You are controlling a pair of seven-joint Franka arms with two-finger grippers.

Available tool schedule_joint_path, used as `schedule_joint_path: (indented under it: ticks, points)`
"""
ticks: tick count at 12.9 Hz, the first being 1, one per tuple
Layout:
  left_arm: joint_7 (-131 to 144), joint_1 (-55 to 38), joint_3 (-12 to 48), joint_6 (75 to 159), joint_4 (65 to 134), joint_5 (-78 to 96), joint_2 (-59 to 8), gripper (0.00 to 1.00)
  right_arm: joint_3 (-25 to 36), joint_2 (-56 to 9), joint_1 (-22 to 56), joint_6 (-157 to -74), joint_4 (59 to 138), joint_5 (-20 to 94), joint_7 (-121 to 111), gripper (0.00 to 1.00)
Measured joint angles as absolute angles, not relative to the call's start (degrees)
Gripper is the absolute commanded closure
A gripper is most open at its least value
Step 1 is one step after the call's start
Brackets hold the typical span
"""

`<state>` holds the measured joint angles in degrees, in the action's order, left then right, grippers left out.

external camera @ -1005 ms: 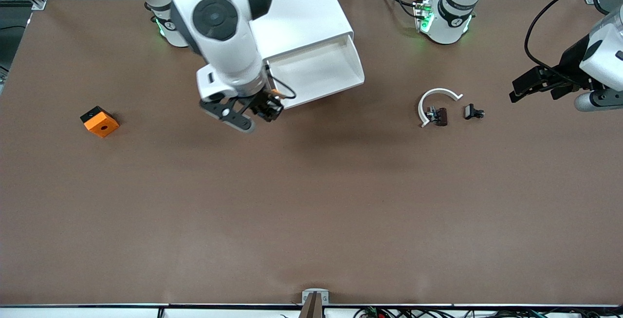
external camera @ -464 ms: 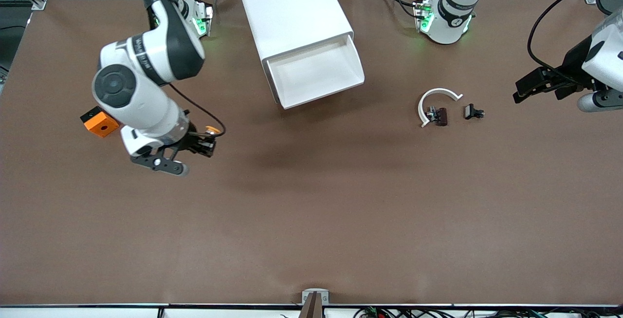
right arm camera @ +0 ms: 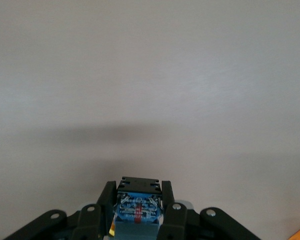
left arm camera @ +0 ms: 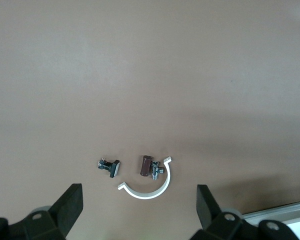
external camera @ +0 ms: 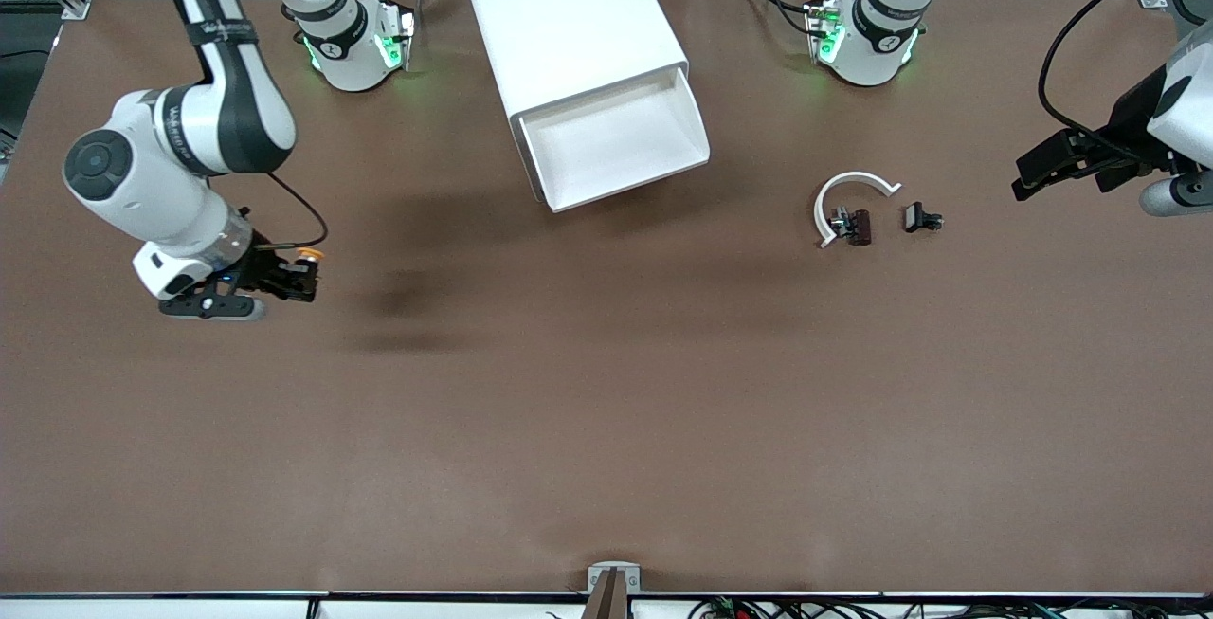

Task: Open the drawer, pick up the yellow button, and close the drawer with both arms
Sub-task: 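Lift the button out and carry it toward the orange block, then lower the button onto the table and open the right gripper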

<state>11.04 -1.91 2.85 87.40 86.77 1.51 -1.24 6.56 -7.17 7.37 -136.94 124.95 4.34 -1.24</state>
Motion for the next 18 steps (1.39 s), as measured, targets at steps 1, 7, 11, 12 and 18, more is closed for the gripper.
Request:
schedule_joint_path:
  ticks: [1,7,11,12,18]
  points:
    - [11.05,-1.91,2.9,87.21,86.9,1.49,-1.25,0.0,6.54,-7.37,5.17,-139.57,126.4,4.34,-3.97,1.0]
    - [11.1,-1.94,3.2,87.23,87.59,1.48,-1.24,0.0,6.43,-15.33,-1.42,-151.42,129.89,4.28,-10.84,1.0]
    - [11.1,-1.94,3.49,89.89,90.66,1.48,-1.11,0.0,6.21,-21.54,-2.36,-155.91,129.86,4.28,-12.41,1.0]
    - [11.06,-1.94,3.51,90.52,91.32,1.48,-1.11,0.0,5.95,-22.66,-2.36,-156.79,129.85,4.28,-12.43,1.0]
    - [11.04,-1.69,3.5,91.17,92.11,1.15,-1.13,0.0,5.09,-23.53,-1.98,-157.38,129.61,4.28,-12.88,0.0]
